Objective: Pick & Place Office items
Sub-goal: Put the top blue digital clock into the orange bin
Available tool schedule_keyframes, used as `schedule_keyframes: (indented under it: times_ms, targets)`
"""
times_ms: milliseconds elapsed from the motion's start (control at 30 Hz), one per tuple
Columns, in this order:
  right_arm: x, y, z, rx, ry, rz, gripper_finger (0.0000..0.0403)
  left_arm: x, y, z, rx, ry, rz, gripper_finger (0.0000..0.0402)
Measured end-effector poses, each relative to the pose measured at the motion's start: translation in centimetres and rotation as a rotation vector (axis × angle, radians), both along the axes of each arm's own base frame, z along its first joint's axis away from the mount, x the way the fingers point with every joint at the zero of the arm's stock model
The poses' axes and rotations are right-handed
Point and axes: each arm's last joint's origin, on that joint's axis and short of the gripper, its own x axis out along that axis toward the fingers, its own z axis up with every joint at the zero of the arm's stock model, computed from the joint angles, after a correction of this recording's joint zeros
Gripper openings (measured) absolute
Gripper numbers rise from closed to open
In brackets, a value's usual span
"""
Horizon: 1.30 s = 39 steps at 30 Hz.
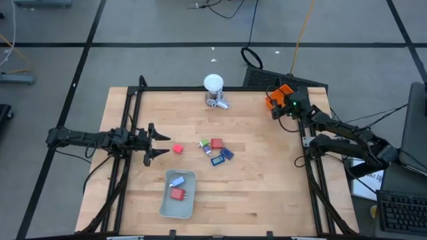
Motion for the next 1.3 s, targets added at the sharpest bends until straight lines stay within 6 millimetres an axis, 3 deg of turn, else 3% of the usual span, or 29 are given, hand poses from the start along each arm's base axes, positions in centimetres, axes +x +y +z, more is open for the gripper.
schedule_keyframes:
  times_ms: [500,867,1300]
  targets:
    - [3.5,2.1,1.5,-0.057,-0.217,0.248,0.0210,0.0,0.0,0.0,0.000,0.000,0.000,0.0264]
    - [5.8,4.8,2.2,-0.088,-0.282,0.446,0.0210,0.0,0.0,0.0,0.000,0.000,0.000,0.0246]
    - [7.5,9.0,2.2,-0.054,-0.295,0.685,0.0210,0.0,0.0,0.0,0.000,-0.001,0.000,0.0270]
